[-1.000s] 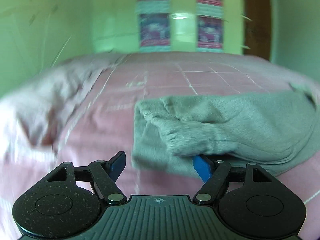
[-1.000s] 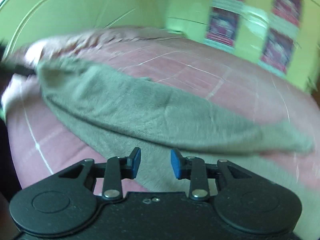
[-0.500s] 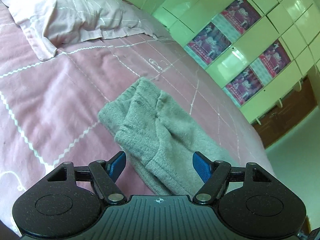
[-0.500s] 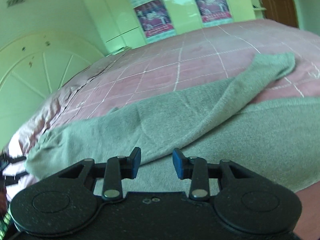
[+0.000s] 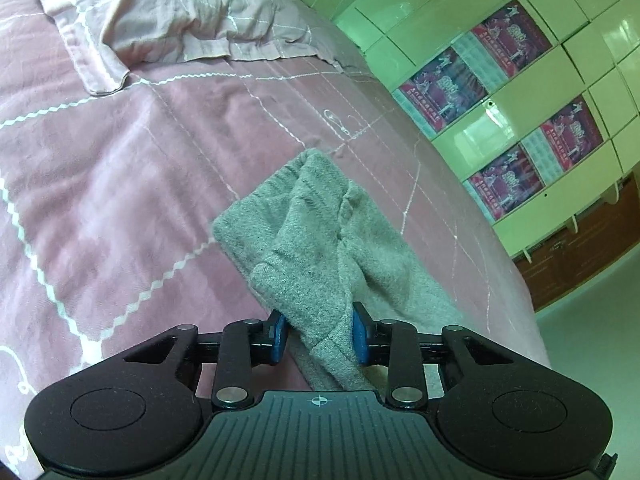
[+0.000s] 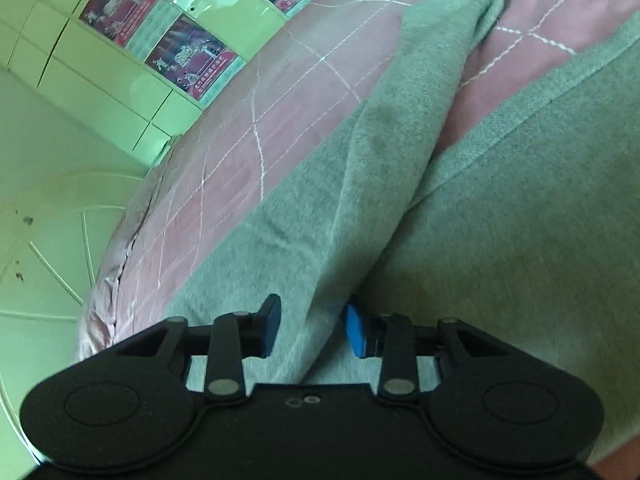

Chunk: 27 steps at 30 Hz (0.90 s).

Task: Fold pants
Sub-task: 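Lift the hems with both grippers and fold them over toward the waistband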

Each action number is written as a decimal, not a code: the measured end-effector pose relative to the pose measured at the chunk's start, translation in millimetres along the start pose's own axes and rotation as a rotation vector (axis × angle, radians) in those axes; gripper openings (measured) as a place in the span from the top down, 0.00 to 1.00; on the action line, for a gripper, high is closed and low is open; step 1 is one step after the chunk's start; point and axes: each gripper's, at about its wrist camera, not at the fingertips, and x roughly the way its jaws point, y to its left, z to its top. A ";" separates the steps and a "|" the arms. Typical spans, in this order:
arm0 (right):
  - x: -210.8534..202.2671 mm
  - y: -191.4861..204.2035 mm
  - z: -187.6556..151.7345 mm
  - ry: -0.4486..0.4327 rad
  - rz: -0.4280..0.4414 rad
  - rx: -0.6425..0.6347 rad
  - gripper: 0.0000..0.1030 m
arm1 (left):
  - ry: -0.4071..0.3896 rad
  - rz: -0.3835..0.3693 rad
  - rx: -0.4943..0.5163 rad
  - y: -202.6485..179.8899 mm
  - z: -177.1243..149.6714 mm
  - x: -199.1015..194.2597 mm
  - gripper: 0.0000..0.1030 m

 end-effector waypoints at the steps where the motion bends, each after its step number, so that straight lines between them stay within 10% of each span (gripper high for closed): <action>1: 1.8 1.4 3.3 0.012 -0.009 -0.015 1.00 | 0.006 -0.006 0.016 -1.6 4.1 2.0 0.71; 10: -35.2 44.0 17.0 -0.010 0.032 -0.291 1.00 | 0.134 0.001 0.203 -30.5 41.6 1.4 0.71; 23: -21.5 32.1 8.5 0.035 -0.021 -0.237 0.88 | 0.060 -0.014 0.009 -1.8 6.7 -22.0 0.71; 27: -18.1 30.1 7.0 0.042 -0.015 -0.245 1.00 | 0.036 -0.006 0.030 -3.1 5.1 -23.1 0.73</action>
